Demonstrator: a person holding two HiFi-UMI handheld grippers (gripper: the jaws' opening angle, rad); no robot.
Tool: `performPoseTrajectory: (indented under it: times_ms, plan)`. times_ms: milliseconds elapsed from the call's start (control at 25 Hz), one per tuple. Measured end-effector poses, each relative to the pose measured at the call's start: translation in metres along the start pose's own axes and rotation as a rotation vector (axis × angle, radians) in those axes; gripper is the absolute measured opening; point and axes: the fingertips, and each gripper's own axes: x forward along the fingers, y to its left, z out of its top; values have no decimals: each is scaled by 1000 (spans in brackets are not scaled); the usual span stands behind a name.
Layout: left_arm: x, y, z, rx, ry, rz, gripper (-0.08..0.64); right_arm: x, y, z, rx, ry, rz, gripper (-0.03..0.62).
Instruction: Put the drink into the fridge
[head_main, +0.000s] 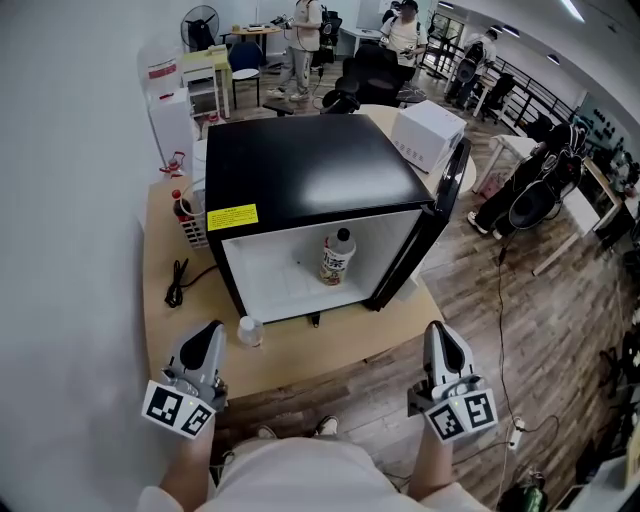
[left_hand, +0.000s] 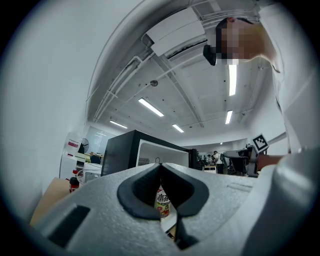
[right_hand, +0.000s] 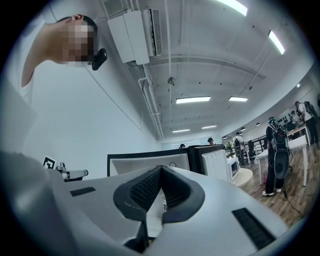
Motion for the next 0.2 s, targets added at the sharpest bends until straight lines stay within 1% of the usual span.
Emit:
performPoseTrajectory:
  times_ms: [200]
  plan:
    - [-4, 1, -6, -7, 10, 11, 14, 2, 3, -2, 2, 1, 12, 3]
